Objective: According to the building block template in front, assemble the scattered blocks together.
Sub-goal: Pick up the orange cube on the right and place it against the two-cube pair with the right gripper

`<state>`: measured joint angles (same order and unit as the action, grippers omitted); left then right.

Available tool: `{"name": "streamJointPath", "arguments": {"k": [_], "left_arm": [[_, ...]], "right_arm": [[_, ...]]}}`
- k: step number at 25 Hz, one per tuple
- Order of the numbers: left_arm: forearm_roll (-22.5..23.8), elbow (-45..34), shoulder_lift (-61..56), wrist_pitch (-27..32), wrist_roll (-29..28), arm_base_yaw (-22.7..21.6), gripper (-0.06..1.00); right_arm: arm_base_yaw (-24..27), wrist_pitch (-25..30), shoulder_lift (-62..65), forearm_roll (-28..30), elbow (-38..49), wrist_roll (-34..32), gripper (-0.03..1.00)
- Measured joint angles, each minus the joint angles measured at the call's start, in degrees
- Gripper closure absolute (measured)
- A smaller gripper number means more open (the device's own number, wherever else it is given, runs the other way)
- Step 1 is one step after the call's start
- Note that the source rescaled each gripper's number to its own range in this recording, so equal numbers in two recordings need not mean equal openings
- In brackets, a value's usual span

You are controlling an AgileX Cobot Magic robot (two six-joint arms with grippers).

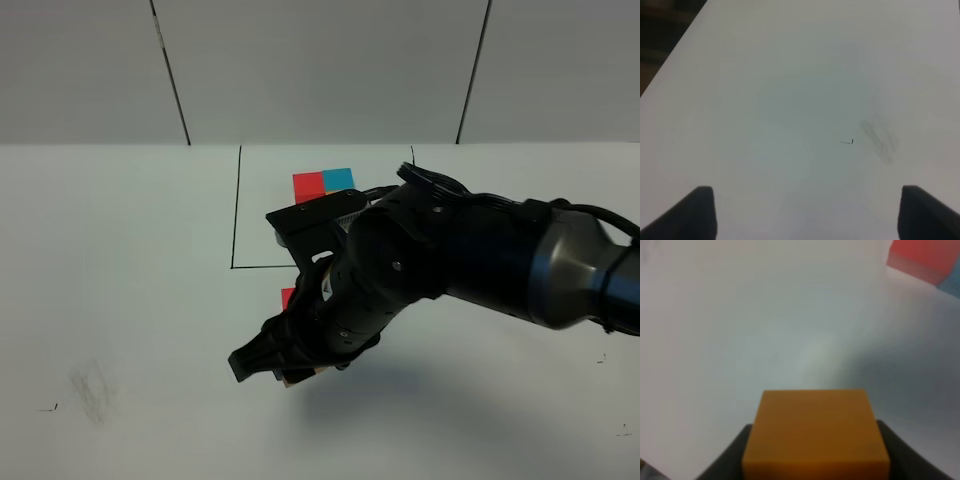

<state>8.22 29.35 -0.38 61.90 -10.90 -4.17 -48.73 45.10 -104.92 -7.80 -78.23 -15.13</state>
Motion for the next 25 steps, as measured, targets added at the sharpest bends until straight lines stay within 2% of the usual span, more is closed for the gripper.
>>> {"name": "streamJointPath", "arguments": {"k": [8, 16, 22, 25], "left_arm": [[0.51, 0.0, 0.0, 0.0, 0.0, 0.0, 0.21], [1.55, 0.0, 0.0, 0.0, 0.0, 0.0, 0.21], [1.55, 0.0, 0.0, 0.0, 0.0, 0.0, 0.21], [1.55, 0.0, 0.0, 0.0, 0.0, 0.0, 0.21]], "right_arm": [[0.18, 7.29, -7.11, -1.31, -6.94, 1.05, 0.64], [3.57, 8.13, -7.76, -2.31, -7.22, -0.41, 0.64], [4.04, 12.66, -7.76, 4.73, -7.27, -7.76, 0.64], [4.04, 14.86, -7.76, 6.19, -7.27, -9.01, 0.64]]}}
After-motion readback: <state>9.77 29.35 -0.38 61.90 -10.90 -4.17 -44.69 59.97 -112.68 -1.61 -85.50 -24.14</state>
